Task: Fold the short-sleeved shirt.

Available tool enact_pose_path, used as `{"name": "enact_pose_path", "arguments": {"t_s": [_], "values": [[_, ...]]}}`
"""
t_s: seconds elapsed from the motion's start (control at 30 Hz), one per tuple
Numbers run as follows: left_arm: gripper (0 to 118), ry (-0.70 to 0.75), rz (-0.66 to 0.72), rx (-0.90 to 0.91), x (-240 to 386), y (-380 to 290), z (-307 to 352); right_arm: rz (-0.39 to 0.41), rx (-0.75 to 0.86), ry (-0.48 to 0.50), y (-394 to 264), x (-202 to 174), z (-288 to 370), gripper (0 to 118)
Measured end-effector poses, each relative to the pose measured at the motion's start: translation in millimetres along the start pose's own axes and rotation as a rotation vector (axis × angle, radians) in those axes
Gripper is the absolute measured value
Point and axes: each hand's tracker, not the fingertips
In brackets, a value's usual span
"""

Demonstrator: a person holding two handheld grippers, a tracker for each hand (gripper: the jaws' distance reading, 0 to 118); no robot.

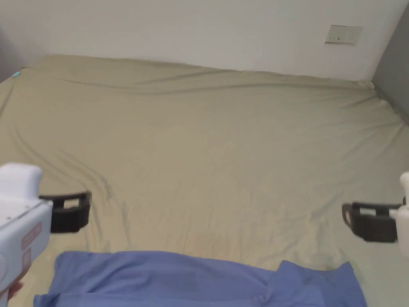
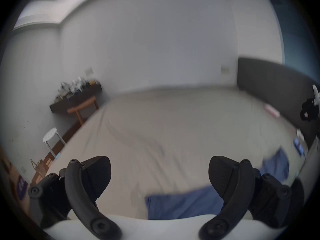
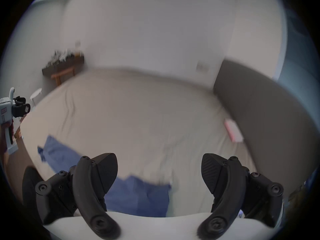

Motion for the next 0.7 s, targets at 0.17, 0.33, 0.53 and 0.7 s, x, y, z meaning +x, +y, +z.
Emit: {"name": "enact_pose_path", "arguments": {"t_s": [0.17, 0.33, 0.53, 0.7], "values": [[58, 0.040, 0.033, 0.280, 48.1, 39.2, 40.3, 0.017, 0.279, -0.020, 27.8, -59.5, 35.8, 71], [0, 0.041, -0.017, 0.378, 87.7, 41.4, 50.1, 0.065, 0.376, -0.026, 23.5, -109.6, 40.5, 2], [0, 0.019, -0.128, 0.410, 113.6, 40.6, 52.1, 0.106, 0.375, -0.018, 25.0, -132.4, 32.1, 2], [0, -0.003, -0.169, 0.370, 110.9, 34.0, 40.2, 0.110, 0.359, -0.020, 25.9, -127.7, 22.5, 2]]}}
